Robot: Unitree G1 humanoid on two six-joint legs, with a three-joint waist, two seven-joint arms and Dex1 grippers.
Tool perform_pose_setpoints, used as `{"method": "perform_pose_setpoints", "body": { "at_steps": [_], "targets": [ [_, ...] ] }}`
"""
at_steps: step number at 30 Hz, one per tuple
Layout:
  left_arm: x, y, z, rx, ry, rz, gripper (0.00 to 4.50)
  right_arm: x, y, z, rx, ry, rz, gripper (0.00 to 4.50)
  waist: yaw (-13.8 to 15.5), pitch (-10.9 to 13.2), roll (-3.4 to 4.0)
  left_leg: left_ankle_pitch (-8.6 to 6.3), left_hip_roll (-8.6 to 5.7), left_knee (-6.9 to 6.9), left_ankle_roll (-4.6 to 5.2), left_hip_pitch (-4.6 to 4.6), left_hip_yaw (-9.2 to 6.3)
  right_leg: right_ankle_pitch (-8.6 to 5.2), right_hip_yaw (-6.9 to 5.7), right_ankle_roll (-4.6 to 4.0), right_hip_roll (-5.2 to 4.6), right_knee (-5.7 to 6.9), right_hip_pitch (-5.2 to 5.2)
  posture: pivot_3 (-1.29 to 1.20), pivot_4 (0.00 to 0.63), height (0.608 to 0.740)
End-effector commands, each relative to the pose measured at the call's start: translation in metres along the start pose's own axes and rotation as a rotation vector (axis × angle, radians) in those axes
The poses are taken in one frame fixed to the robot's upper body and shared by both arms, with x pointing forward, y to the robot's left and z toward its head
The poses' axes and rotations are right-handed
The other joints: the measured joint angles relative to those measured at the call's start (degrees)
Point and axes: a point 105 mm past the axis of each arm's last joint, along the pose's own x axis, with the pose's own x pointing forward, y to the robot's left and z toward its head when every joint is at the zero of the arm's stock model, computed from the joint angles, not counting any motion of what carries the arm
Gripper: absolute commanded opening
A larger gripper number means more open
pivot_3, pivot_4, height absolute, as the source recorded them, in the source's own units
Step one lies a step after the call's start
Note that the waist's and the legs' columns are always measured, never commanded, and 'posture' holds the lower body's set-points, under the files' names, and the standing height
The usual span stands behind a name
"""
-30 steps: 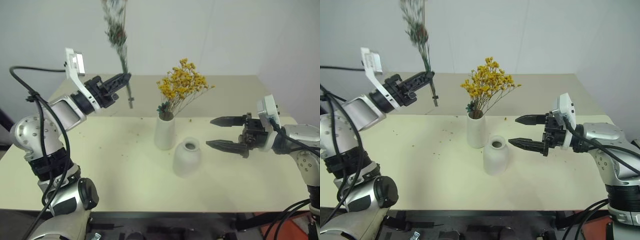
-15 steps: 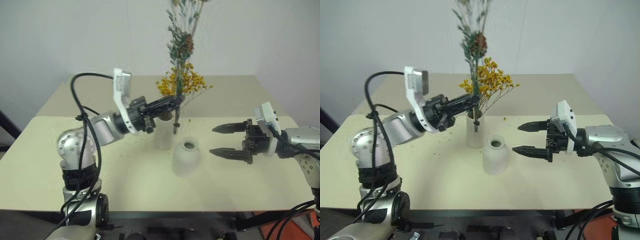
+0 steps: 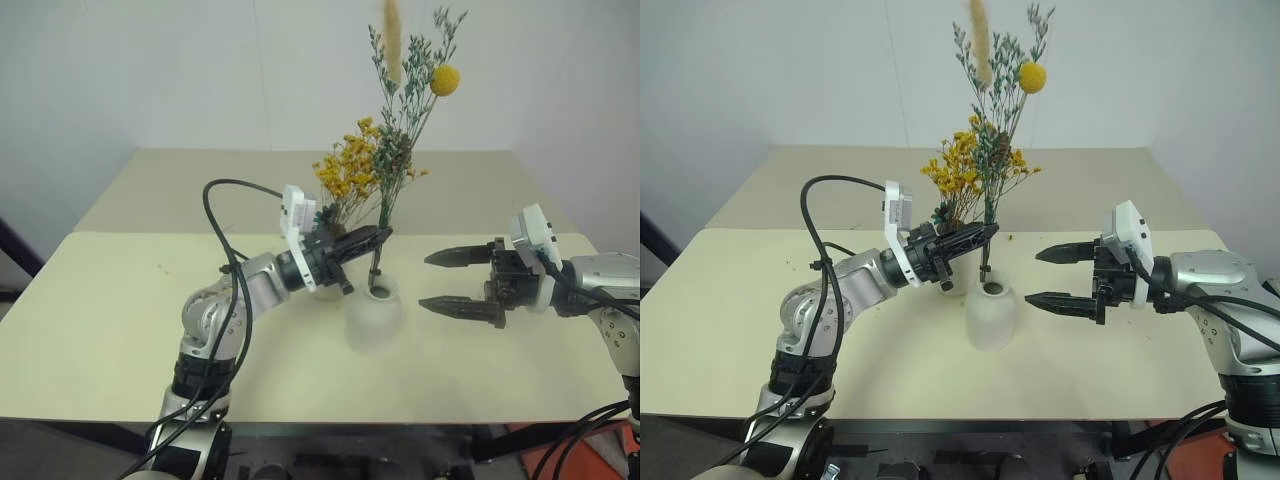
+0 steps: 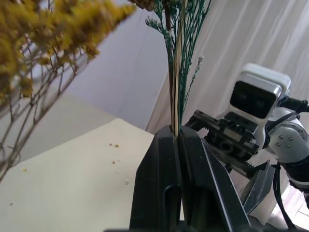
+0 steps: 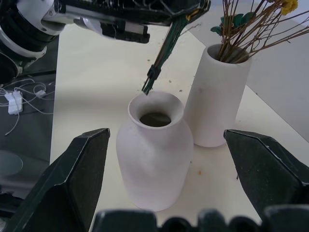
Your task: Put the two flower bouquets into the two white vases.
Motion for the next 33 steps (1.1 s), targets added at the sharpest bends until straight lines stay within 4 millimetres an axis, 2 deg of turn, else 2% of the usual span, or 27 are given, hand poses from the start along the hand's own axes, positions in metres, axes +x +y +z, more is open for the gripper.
{"method": "perform_pose_setpoints", "body": {
  "at_steps": [1,5,6,10,15,19,20,23,26,31,33],
  "targets": [
    [0.006,-0.007,0.002,0.024,-0.023,-0.027,0.04,-0.005,0.002,0.011,-0.048,-0.026,-0.012,4.5,0.02,0.0,0.0,0.0,0.0,0.0,0.0,0.0,0.0,0.0,0.0,0.0,0.0,-0.01,0.0,0.0,0.15,0.74],
    [0.006,-0.009,-0.01,0.033,0.029,-0.043,0.04,-0.005,0.002,0.012,-0.046,-0.034,-0.017,4.5,-0.05,0.0,0.0,0.0,0.0,0.0,0.0,0.01,0.0,0.0,0.0,0.0,0.0,0.01,0.0,0.0,0.15,0.74],
    [0.006,-0.009,-0.016,0.04,0.057,-0.041,0.26,-0.006,0.002,0.012,-0.046,-0.035,-0.019,4.5,-0.04,0.0,0.0,0.0,0.0,0.0,0.0,0.01,0.0,0.0,0.0,0.0,0.0,0.01,0.0,0.0,0.15,0.74],
    [0.005,-0.007,-0.026,0.051,0.095,-0.035,1.36,-0.006,0.002,0.014,-0.049,-0.041,-0.023,4.5,-0.01,0.0,0.0,0.0,0.0,0.0,0.0,0.01,0.0,0.0,0.0,0.0,0.01,0.02,0.0,0.0,0.15,0.74],
    [-0.002,-0.009,-0.018,0.066,0.09,-0.042,2.96,-0.008,0.003,0.014,-0.05,-0.042,-0.03,4.5,-0.04,0.0,0.0,0.0,0.01,0.0,0.01,0.01,0.0,0.0,0.0,0.0,0.01,0.01,-0.01,0.0,0.15,0.74],
    [-0.009,-0.003,-0.009,0.079,0.08,-0.009,4.25,-0.008,0.002,0.013,-0.048,-0.043,-0.033,4.5,-0.03,0.0,0.0,0.0,0.01,0.0,0.01,0.02,0.0,0.0,0.0,0.0,0.01,0.01,0.0,0.0,0.15,0.74],
    [-0.01,-0.002,-0.01,0.077,0.087,-0.003,4.46,-0.007,0.002,0.013,-0.048,-0.044,-0.034,4.5,-0.04,0.0,0.0,0.0,0.01,0.0,0.01,0.02,0.0,0.0,0.0,0.01,0.01,0.02,0.0,0.0,0.15,0.74],
    [-0.013,-0.003,-0.016,0.071,0.106,0.007,4.46,-0.006,0.0,0.014,-0.049,-0.05,-0.036,4.5,-0.02,0.0,0.0,0.0,0.01,0.0,0.01,0.01,-0.01,-0.01,0.0,0.01,0.01,0.0,0.0,0.0,0.15,0.74],
    [-0.014,-0.005,-0.011,0.072,0.101,0.012,4.46,-0.006,-0.005,0.01,-0.031,-0.046,-0.058,4.5,0.01,0.0,0.0,0.0,0.01,0.0,0.01,0.0,-0.01,-0.01,0.0,0.01,0.01,-0.01,-0.01,0.0,0.15,0.74],
    [-0.017,-0.003,0.004,0.05,0.099,0.02,4.46,-0.009,-0.029,-0.013,0.044,0.043,-0.212,4.5,-0.09,0.0,0.0,0.0,0.01,0.02,0.01,0.02,-0.01,0.0,-0.01,0.01,0.01,0.03,0.01,0.0,0.15,0.74],
    [-0.023,-0.005,0.012,0.054,0.148,0.003,4.46,-0.012,-0.045,-0.025,0.102,0.099,-0.328,4.5,-0.27,0.0,0.01,0.0,0.01,0.02,0.01,0.02,-0.01,0.0,-0.01,0.01,0.02,0.05,-0.01,0.0,0.15,0.74]
  ]
}}
